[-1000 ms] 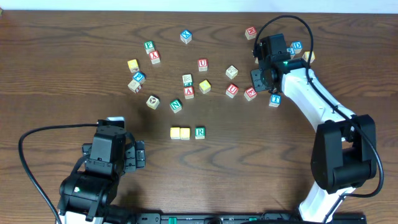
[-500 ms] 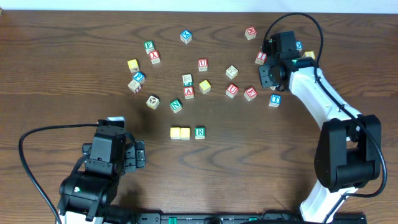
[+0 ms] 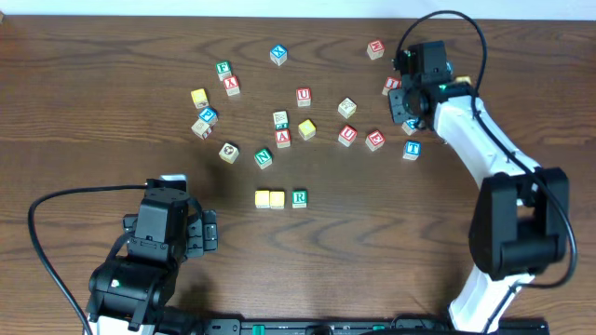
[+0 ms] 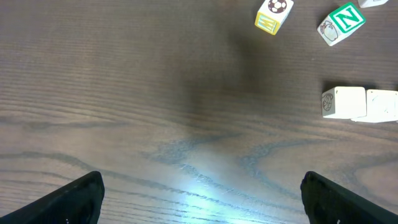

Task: Spell out CORL
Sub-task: 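Lower and align the open right gripper over the blue L block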

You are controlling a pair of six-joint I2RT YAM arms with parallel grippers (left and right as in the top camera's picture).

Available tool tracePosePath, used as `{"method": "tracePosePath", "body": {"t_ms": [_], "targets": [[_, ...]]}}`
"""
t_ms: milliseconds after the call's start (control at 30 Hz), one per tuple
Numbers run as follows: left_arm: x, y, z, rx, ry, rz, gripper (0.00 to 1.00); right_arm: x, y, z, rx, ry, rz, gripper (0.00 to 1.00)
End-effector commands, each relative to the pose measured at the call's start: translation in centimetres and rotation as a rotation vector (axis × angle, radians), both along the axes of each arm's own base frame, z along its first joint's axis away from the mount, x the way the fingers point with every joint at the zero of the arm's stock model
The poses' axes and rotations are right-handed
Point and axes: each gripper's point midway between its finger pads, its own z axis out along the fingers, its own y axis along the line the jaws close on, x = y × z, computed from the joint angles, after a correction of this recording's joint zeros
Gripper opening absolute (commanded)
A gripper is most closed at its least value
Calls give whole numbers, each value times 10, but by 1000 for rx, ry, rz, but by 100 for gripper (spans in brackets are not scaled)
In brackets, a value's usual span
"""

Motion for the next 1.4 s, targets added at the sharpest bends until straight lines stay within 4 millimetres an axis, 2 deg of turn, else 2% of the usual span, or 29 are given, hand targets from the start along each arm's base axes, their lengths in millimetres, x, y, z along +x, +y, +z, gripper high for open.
{"method": "tracePosePath", "body": {"t_ms": [0,133,867,1233,1367], "targets": [[0,1,1,-3,-1,13,99,13,-2,-18,-17,40,-3,38],[0,1,1,-3,-1,13,99,26,1,-24,-21,65,-2,38],[0,1,1,-3,-1,13,99,36,-9,-22,-25,32,-7,41],[0,1,1,-3,-1,13,99,36,-11,-46,-32,69,-6,40],[0,1,1,-3,-1,13,99,35,-7,-48,-25,74,2,38]]}}
